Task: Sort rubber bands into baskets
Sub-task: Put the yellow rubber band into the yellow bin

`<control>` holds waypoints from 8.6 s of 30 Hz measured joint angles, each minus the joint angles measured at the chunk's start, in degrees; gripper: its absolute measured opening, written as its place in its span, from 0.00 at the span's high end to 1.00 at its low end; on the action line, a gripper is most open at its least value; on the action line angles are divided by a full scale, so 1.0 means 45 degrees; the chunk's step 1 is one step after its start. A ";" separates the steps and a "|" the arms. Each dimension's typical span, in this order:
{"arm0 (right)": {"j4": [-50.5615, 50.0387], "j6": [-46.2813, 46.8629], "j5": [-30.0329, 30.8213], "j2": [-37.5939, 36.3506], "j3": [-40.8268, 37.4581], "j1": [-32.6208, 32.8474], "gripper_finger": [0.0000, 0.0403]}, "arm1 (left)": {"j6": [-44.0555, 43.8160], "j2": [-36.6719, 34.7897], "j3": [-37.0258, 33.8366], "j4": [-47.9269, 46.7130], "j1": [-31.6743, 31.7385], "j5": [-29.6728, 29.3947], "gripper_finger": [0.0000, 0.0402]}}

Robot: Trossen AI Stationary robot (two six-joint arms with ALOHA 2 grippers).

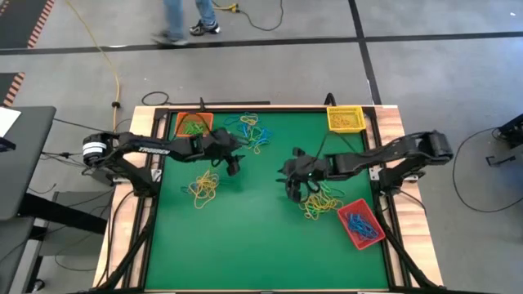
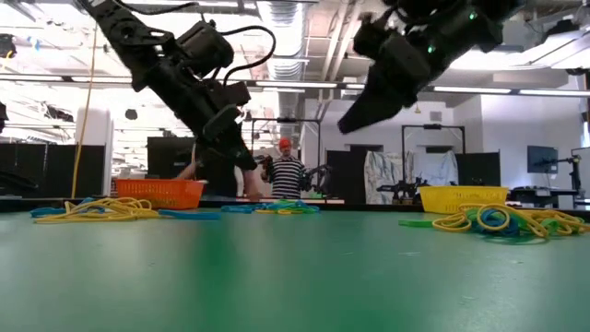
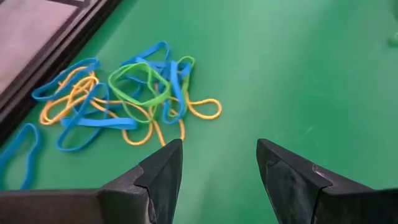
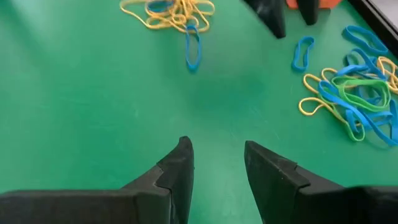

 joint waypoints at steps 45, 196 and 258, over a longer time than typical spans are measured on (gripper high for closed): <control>0.1425 -0.1091 0.0438 0.0917 0.0000 0.2008 0.58 | 0.1156 0.4726 0.4735 -0.4372 0.1786 0.1480 1.00; -0.7287 -0.0232 0.6278 -0.4688 -0.0005 -0.6010 0.97 | -0.1472 0.0855 -0.1763 0.6403 -0.7408 -0.1316 0.52; -0.7179 -0.0616 0.1112 -0.2093 0.0000 -1.2457 0.51 | -0.1335 0.0860 -0.1763 0.6547 -0.7693 -0.1200 0.52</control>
